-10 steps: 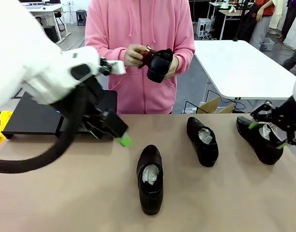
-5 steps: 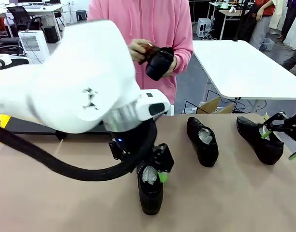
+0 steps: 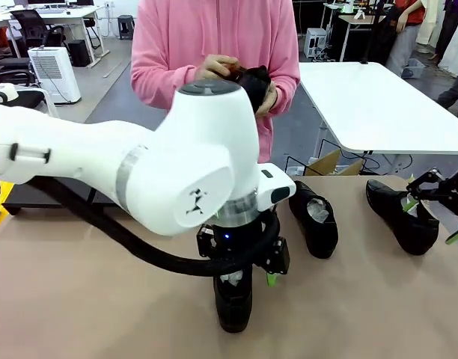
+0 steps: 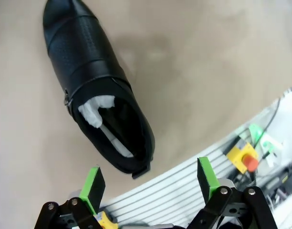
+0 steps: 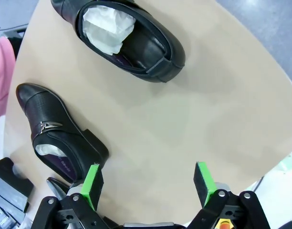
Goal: Organize the shoes by placing them on the stand.
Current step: Place the Shoe from the middle of the table onto the Shoes Stand.
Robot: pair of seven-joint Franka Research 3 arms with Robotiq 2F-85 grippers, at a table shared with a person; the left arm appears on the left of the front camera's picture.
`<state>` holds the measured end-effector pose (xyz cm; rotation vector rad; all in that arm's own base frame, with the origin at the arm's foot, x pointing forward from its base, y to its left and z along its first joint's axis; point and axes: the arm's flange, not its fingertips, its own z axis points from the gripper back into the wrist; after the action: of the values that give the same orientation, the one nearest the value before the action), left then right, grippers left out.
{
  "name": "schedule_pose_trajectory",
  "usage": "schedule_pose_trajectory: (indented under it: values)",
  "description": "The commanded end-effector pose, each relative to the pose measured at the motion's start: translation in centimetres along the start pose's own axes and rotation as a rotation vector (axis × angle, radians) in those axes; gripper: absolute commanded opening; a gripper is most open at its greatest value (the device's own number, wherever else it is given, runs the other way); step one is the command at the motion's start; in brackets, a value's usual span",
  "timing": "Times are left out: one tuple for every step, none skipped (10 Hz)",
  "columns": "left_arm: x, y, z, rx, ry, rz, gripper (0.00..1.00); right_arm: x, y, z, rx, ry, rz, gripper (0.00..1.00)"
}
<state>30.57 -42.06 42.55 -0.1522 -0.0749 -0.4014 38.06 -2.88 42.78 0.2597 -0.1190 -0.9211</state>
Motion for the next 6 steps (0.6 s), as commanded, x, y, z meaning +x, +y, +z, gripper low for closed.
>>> schedule_pose_trajectory:
  values:
    - [1.1, -1.5, -1.4, 0.075, -0.050, 0.094, 1.00, -0.1, 0.1, 0.0, 0.005, -0.006, 0.003, 1.00]
    - [1.3, -2.0, -2.5, 0.106, -0.077, 0.128, 1.00, -0.1, 0.1, 0.0, 0.005, -0.006, 0.003, 1.00]
    - [1.6, -2.6, -3.6, 0.107, -0.087, 0.163, 1.00, -0.1, 0.1, 0.0, 0.005, -0.006, 0.003, 1.00]
    - [1.6, -3.3, -4.7, 0.112, -0.080, 0.188, 1.00, -0.1, 0.1, 0.0, 0.005, -0.006, 0.003, 1.00]
    - [1.7, -3.9, -5.7, 0.109, -0.087, 0.208, 1.00, -0.1, 0.1, 0.0, 0.005, -0.006, 0.003, 1.00]
    - [1.8, -4.3, -6.9, 0.127, -0.086, 0.216, 1.00, -0.1, 0.1, 0.0, 0.005, -0.006, 0.003, 1.00]
